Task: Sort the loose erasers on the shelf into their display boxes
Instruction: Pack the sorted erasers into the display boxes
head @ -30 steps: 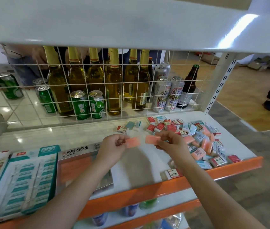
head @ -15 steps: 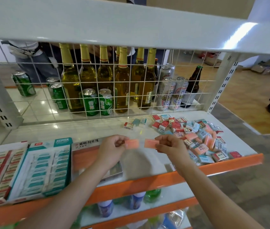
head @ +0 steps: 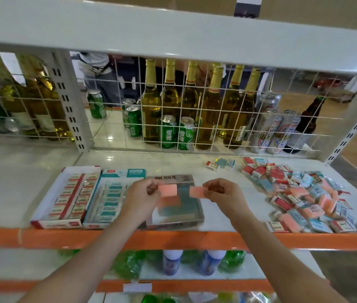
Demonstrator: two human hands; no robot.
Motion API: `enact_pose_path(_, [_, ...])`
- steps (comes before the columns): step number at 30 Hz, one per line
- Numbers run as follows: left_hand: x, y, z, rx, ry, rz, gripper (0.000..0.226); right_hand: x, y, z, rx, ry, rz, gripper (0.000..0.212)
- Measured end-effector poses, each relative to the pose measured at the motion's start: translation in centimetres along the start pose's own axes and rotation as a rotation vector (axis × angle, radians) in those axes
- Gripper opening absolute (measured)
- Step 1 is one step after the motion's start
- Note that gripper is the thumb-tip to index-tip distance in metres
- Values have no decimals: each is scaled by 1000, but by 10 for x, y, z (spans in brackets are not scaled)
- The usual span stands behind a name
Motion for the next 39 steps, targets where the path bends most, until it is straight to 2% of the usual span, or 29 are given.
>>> enact_pose_path(4, [-11, -18, -6, 20, -6, 149, 24, -4, 20, 1, -16, -2, -50, 17])
enact_pose_path(9, [-14, -23, -15, -62, 27, 309, 22, -5, 33, 0, -38, 13, -67, 16])
enact_pose_path(17, [-7, -8, -15, -121, 37, 435, 17, -2, 29, -1, -34, 19, -53, 17])
enact_pose_path(30, [-12, -4, -6, -94, -38, 453, 12, 1, 15, -3, -27, -3, -91, 21])
enact_pose_path(39, [-13, 0, -6, -53, -2, 477, 16, 3, 16, -5, -43, 8, -115, 16])
Point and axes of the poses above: each hand's wrist, its own z-axis towards the middle knuckle, its own y-axis out of the palm, x = y × z, the point moved 4 cm from there along z, towards the middle knuckle, and after that the axes turned 4 degrees about y, right-handed, at the moved point
